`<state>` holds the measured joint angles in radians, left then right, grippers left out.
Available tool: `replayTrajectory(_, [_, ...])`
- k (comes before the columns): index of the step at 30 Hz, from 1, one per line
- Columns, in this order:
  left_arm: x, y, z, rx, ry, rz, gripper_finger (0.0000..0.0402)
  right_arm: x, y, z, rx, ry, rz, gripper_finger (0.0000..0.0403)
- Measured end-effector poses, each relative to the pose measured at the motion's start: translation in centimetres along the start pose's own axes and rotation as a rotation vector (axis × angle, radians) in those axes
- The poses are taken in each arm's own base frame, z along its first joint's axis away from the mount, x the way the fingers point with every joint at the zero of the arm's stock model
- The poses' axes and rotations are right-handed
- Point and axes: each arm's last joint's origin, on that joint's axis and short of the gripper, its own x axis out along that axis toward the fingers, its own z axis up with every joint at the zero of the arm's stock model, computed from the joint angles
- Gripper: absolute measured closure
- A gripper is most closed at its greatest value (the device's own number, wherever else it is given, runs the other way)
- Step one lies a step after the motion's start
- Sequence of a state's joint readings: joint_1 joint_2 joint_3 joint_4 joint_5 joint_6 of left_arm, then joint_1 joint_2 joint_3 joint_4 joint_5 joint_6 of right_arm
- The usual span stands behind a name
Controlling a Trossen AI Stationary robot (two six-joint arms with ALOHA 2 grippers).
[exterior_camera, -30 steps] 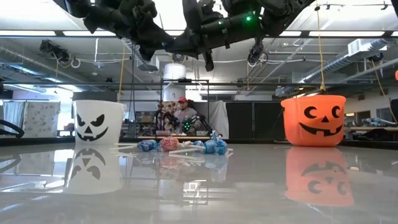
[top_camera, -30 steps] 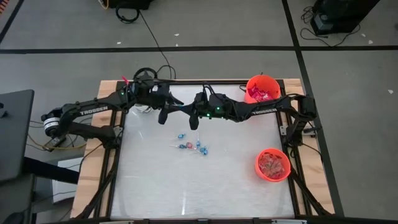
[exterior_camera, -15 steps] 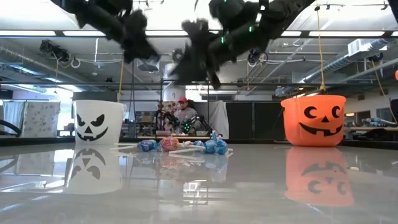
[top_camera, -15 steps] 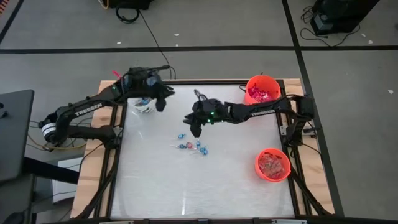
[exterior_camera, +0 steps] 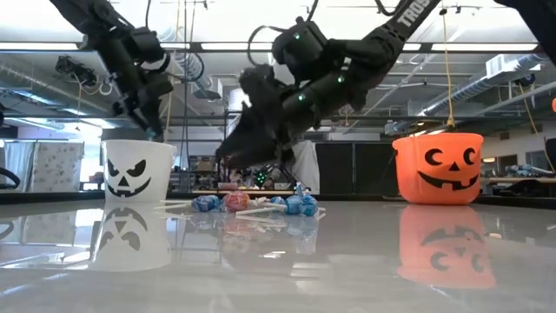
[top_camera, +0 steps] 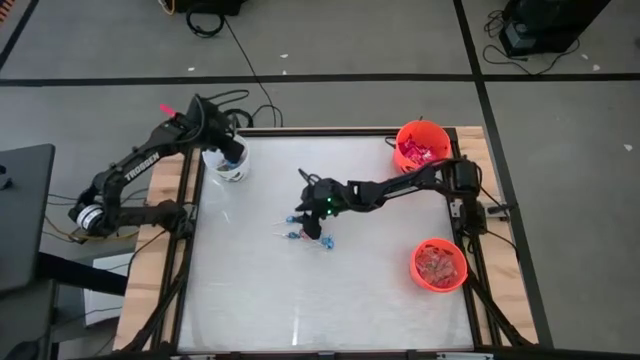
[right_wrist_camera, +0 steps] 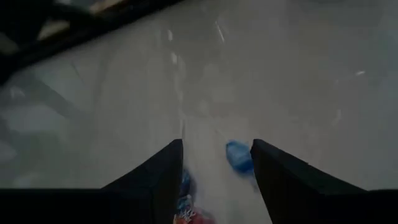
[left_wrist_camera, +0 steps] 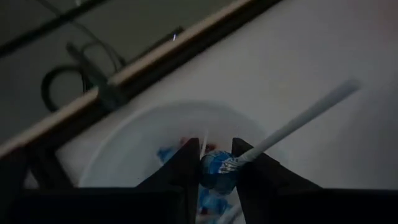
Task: Sort candy by brand, put in halloween buckets
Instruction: Put the blue candy into the white bucket
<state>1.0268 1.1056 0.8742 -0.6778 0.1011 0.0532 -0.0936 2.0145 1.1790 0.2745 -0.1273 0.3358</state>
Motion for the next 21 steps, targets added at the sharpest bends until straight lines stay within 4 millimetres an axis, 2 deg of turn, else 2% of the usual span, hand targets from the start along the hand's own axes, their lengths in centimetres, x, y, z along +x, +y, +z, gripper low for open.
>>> replayTrajectory(4, [0.6,1.1,-0.6,-0.042,0.087,0.062,0.0289,0.9,-0.5,-1.0,-0.051,0.018,-0.061,0.0202])
replayTrajectory(8, [0.8,1.6,-0.8,-0.052,0.111,0.085,0.0237,1.4,-1.1,-1.6,-0.184,0.027,-0.121,0.0197])
replayTrajectory(12, [0.6,1.6,-0.6,-0.057,0.105,0.086,0.0179,2.0,-1.4,-2.3,-0.267,0.057,-0.086,0.0184])
replayTrajectory(17, [-0.8,1.4,0.7,-0.066,0.062,0.064,0.0130,3.1,-2.1,-3.3,-0.329,0.120,-0.074,0.0179])
replayTrajectory(21, [-2.8,1.0,2.0,-0.052,-0.017,0.038,0.0120,3.9,-2.1,-3.0,-0.324,0.108,-0.081,0.0183])
